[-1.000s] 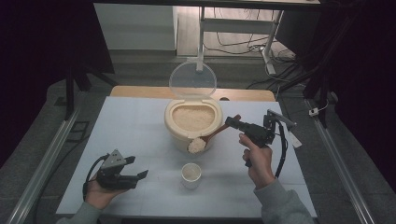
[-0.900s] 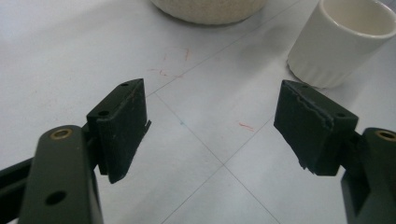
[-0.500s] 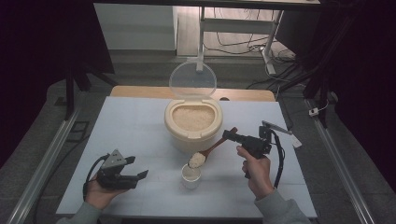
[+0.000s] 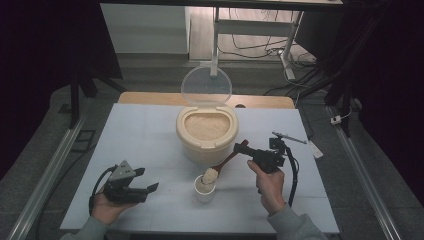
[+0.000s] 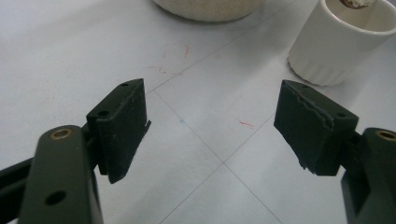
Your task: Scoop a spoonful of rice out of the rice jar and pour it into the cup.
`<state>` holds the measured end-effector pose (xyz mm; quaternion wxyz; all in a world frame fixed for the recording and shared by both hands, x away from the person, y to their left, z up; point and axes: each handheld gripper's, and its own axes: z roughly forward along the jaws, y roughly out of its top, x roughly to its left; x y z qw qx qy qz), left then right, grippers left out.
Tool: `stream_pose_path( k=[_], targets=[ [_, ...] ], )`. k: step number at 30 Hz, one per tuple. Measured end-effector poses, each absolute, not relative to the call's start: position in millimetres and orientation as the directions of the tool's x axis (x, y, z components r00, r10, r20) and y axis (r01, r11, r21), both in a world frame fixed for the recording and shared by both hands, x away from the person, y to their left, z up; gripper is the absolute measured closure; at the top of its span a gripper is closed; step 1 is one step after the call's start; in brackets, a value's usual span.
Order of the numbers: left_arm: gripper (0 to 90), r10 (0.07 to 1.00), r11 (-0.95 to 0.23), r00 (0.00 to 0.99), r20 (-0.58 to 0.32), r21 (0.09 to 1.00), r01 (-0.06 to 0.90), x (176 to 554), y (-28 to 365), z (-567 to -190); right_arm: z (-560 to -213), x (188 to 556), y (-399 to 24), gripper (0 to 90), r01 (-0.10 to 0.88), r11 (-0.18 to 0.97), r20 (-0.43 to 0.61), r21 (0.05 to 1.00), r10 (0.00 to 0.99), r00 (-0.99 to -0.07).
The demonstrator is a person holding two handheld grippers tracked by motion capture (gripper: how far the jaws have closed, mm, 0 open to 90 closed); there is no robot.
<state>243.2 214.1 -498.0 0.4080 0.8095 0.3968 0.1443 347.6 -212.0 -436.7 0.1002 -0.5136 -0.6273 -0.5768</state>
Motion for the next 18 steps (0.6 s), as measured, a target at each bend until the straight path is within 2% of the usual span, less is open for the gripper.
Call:
stream_pose_path(
  k=[11, 18],
  targets=[
    [25.2, 0.761, -0.353, 0.643, -0.089, 0.774, 0.525, 243, 214, -498, -422, 336, -197, 83.3, 0.672, -0.100, 0.590, 0.734, 0.584, -0.558],
    [25.1, 0.761, -0.353, 0.643, -0.088, 0.775, 0.525, 243, 214, -499, -408, 322, -187, 83.3, 0.546, -0.001, 0.436, 0.838, 0.604, -0.667]
  ],
)
